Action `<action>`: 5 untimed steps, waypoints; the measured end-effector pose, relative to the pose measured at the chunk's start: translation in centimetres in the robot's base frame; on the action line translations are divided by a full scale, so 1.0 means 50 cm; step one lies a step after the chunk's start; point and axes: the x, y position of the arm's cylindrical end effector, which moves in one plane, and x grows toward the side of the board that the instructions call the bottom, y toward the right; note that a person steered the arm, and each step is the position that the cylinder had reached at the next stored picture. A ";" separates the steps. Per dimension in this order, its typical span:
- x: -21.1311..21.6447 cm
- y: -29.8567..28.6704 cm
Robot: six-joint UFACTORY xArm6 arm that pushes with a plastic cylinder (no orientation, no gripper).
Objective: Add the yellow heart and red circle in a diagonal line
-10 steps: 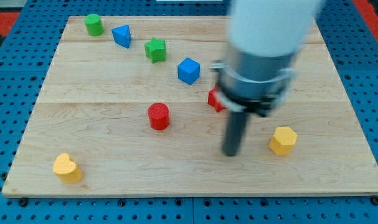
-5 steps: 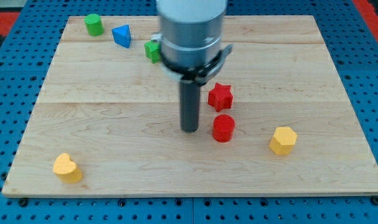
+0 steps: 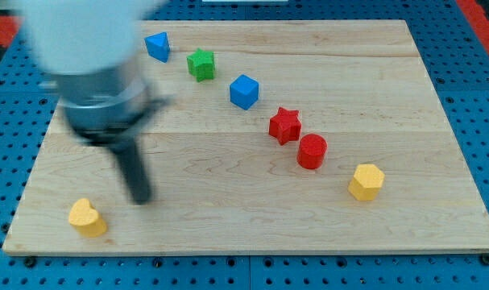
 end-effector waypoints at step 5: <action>0.101 -0.062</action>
